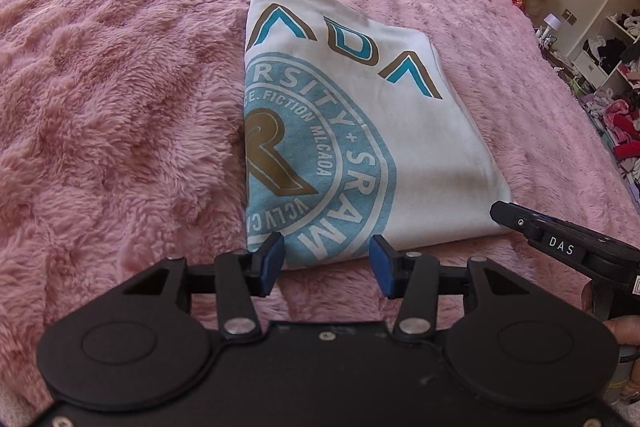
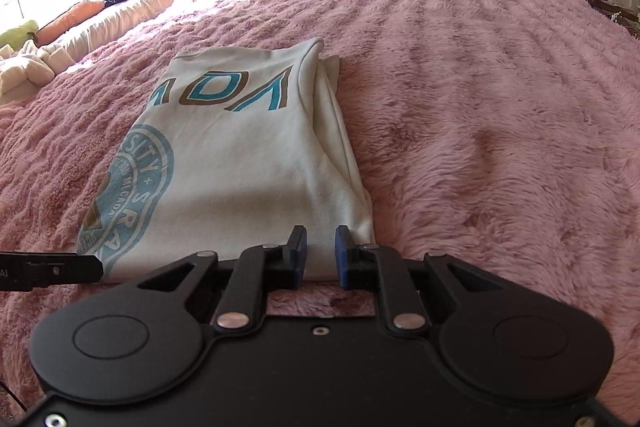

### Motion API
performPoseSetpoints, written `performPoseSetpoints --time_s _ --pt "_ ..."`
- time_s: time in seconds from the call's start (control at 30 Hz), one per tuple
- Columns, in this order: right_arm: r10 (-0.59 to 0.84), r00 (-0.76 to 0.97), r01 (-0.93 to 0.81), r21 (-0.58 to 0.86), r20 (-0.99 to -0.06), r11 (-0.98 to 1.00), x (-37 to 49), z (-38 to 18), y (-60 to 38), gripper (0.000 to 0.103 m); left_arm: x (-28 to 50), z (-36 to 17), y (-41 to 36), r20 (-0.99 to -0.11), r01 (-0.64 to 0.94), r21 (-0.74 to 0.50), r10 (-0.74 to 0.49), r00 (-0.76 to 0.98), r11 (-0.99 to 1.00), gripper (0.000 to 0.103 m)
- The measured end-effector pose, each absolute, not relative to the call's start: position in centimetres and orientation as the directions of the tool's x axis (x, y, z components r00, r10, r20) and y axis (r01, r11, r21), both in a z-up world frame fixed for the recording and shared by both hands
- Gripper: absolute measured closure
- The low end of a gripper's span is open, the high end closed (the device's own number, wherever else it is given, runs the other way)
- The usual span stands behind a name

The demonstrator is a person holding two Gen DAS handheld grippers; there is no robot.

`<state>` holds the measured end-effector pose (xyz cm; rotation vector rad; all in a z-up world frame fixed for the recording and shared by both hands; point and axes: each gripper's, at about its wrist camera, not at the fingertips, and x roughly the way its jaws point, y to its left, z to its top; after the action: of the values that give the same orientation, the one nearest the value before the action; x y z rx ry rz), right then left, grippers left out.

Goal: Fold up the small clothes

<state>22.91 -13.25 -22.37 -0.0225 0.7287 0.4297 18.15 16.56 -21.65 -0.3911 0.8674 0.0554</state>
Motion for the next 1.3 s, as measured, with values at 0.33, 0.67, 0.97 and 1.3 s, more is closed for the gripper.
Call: performPoseSetpoints --time_s 0.33,0.67,0.97,1.3 --pt "0.348 0.649 -0.377 0.112 -0.676 0.92 23.3 -22.8 -12.6 0.092 18.8 -21.9 16.7 -0.767 -0.217 -0.311 -0.11 0.632 0.925 0.053" --pt "0.36 0.671 -0.378 0.119 -0.648 0.918 17.8 -14.6 -12.6 0.025 14.7 -13.3 14.3 -0.765 -0.316 -0.167 0.079 0.639 0.934 0.038" --pt "0.327 0.638 -0.381 0.083 -0.697 0.921 10.7 -8.8 -14.4 0.0 7.0 -7.2 11.8 -0.798 -0.351 -0.117 0.122 0.59 0.929 0.028" --pt "0.268 0.648 -0.328 0.056 -0.713 0.943 6.2 -6.6 -15.8 0.0 1.5 -5.1 9.8 -0.795 -0.362 -0.111 0.135 0.591 0.926 0.027"
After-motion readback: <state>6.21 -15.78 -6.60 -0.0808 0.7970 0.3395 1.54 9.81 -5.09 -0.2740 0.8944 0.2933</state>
